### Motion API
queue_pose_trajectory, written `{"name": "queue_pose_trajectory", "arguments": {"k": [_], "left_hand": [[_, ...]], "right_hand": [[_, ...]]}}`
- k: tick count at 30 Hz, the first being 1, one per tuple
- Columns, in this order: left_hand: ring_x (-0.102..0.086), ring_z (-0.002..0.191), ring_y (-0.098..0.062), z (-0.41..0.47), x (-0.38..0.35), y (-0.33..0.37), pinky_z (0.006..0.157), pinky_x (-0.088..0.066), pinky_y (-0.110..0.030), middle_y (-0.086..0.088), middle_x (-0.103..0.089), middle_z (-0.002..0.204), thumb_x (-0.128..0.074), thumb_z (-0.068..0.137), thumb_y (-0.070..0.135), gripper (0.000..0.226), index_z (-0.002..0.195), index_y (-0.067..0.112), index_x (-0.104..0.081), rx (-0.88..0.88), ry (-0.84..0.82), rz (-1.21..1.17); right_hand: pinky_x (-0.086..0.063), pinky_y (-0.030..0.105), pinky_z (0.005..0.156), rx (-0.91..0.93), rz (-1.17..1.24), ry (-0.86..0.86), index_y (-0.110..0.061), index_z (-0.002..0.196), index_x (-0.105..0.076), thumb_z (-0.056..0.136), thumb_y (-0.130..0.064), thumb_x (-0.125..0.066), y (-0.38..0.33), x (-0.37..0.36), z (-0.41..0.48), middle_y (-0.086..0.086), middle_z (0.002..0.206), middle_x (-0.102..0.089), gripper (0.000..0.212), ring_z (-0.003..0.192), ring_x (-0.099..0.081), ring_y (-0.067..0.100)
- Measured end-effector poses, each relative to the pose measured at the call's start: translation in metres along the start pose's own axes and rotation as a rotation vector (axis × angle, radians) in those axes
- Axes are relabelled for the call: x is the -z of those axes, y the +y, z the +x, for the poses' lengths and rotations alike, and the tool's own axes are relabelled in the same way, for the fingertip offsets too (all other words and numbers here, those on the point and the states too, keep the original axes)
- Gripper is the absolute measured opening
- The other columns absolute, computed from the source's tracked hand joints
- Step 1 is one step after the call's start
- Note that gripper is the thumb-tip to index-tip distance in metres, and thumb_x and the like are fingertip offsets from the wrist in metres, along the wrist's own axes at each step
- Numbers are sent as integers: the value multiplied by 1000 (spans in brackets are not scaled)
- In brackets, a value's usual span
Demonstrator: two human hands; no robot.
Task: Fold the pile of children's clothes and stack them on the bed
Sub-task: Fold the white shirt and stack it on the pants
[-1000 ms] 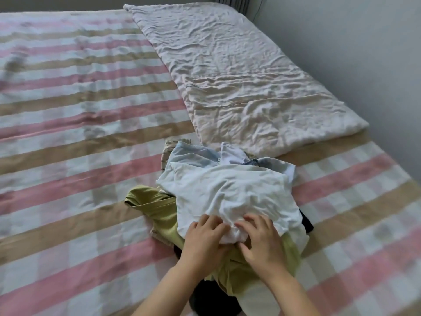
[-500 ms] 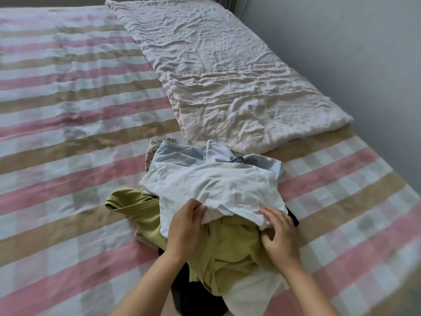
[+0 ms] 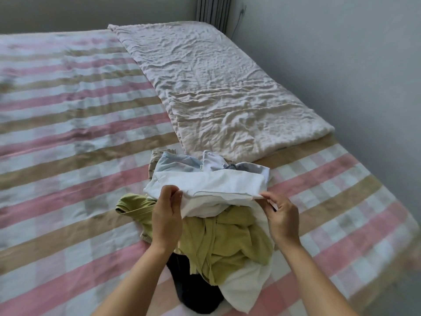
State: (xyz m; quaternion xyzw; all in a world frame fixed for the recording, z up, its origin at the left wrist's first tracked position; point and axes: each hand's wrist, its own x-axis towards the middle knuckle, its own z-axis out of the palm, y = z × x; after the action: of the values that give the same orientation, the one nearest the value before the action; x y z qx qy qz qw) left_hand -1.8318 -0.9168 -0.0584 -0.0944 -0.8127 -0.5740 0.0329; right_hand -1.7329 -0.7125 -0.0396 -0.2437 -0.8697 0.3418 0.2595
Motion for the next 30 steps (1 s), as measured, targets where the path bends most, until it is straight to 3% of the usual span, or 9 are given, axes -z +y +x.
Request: {"name": "queue_pose_trajectory", "arguments": {"k": [2, 6, 9, 13, 18, 22, 26, 30], "left_hand": [[-46, 64, -3, 17, 22, 31, 58, -34, -7, 12, -49, 71, -48, 94, 4, 10, 86, 10, -50, -14, 91, -27], [-46, 64, 1, 47, 81, 103, 58, -33, -5, 10, -48, 70, -47, 94, 5, 8, 89, 4, -53, -118, 210, -40], [-48, 63, 5, 54, 142, 159, 58, -33, -4, 13, -48, 70, -48, 93, 4, 10, 86, 9, -50, -229, 252, -16], [-49, 63, 8, 38, 226, 207, 58, -35, -5, 11, -50, 69, -51, 92, 5, 14, 80, 13, -51, -262, 210, 72], [-47, 63, -9, -18, 316, 221, 56, -35, -9, 5, -52, 67, -51, 92, 11, 15, 77, 10, -54, -130, 108, 230], [-41, 60, -12, -82, 367, 205, 55, -29, -22, 2, -46, 63, -51, 93, 12, 28, 66, 14, -45, 30, 121, 266], [-42, 64, -20, -147, 405, 184, 58, -27, -27, -8, -47, 68, -50, 94, 11, 24, 74, -3, -50, 163, 131, 248], [-43, 64, -18, -212, 431, 176, 58, -32, -19, -3, -47, 66, -49, 94, 9, 23, 71, 6, -48, 200, 191, 209]], "right_hand": [[-44, 10, 67, 8, 107, -17, -5, 91, -70, 83, -13, -66, -42, 6, 17, 3, 86, -71, 12, 79, -63, 14], [-43, 13, 67, 11, 297, 9, -10, 93, -67, 90, -18, -59, -131, 26, 47, -2, 83, -67, 11, 75, -59, 6], [-42, 15, 63, 84, 387, 23, -14, 88, -66, 90, -16, -60, -197, 50, 55, -11, 74, -63, 6, 67, -54, -3], [-44, 29, 59, 104, 462, -63, -14, 82, -66, 87, -19, -63, -263, 80, 39, -2, 70, -65, 7, 64, -56, 12], [-43, 31, 59, 90, 478, -231, -8, 77, -66, 85, -19, -65, -309, 97, -14, 4, 67, -63, 14, 62, -55, 17], [-41, 27, 59, 68, 375, -415, -16, 72, -59, 89, -21, -60, -324, 86, -78, -2, 66, -60, 18, 62, -54, 15], [-40, 27, 63, 37, 327, -555, -12, 77, -59, 92, -13, -55, -329, 75, -144, 1, 69, -59, 16, 67, -54, 18], [-37, 12, 58, 52, 353, -562, -15, 75, -58, 91, -9, -54, -339, 87, -202, -6, 65, -56, 18, 61, -51, 0]]}}
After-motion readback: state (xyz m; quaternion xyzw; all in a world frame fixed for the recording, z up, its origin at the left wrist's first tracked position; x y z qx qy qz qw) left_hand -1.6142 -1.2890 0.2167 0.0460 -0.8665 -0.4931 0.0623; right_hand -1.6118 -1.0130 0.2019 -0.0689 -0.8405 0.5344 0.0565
